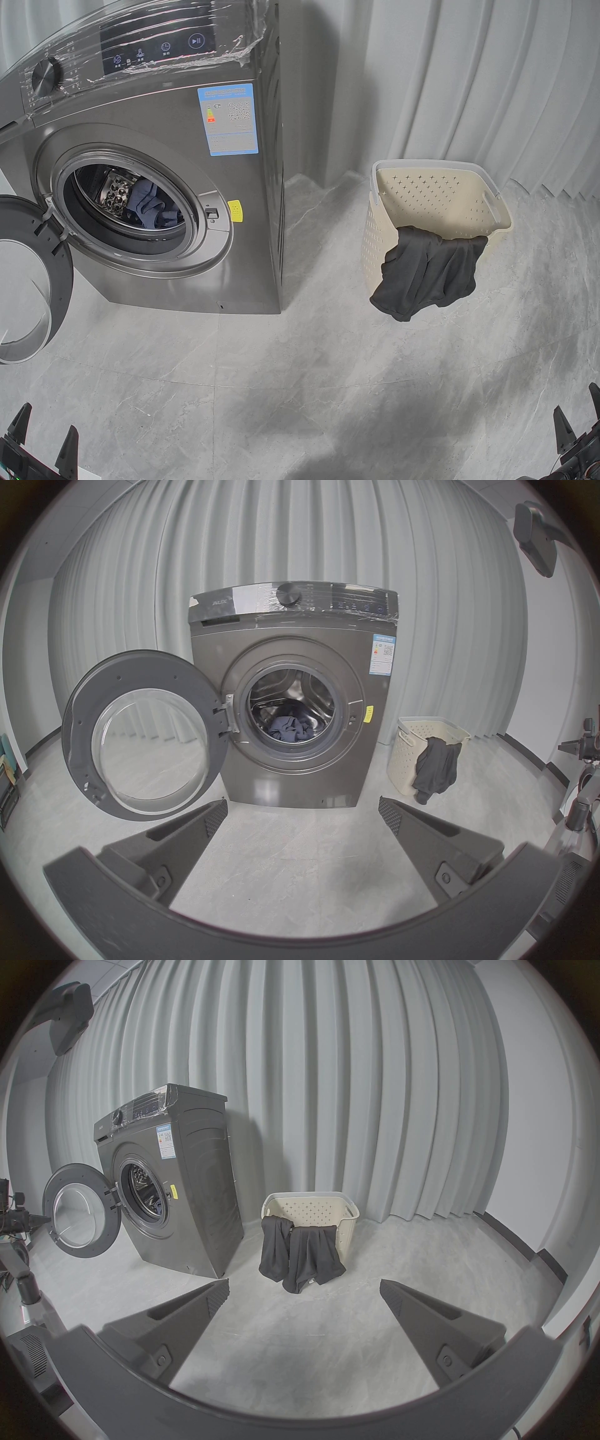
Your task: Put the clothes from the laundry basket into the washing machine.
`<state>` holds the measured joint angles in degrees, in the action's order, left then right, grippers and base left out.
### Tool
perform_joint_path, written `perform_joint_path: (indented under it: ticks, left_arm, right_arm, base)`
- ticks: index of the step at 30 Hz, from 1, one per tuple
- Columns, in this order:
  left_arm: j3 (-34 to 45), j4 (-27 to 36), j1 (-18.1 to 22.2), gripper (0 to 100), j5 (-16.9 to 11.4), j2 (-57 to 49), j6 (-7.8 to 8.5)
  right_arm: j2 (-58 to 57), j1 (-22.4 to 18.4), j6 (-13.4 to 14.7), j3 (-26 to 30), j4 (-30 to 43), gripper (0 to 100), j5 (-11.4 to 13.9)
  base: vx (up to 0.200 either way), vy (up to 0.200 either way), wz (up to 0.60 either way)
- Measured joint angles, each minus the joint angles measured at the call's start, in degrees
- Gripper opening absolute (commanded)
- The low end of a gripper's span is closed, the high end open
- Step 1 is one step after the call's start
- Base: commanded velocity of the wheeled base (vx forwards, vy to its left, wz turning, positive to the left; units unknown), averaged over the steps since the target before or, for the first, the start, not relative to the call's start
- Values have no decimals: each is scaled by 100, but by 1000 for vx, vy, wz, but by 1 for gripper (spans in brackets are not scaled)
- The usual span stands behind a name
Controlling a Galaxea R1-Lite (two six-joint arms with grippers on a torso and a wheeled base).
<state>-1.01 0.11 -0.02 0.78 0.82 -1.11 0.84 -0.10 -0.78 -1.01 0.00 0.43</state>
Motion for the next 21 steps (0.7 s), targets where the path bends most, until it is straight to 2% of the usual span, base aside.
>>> perform_joint_path:
  ticks: [5, 10, 19, 21]
  left_arm:
    - [0, -1, 0, 100, -16, 4, 98]
    - [0, -4, -2, 100, -18, 4, 29]
    - [0, -11, -2, 100, -35, 6, 11]
    - [0, -11, -2, 100, -16, 6, -1]
  right_arm:
    - [0, -1, 2, 0, 0, 100, 0]
    - [1, -1, 2, 0, 0, 100, 0]
    - [4, -1, 2, 0, 0, 100, 0]
    - [4, -1, 2, 0, 0, 100, 0]
  base:
    - [0, -200, 0]
    - [0, -200, 0]
    - [0, 0, 0]
    - [0, -200, 0]
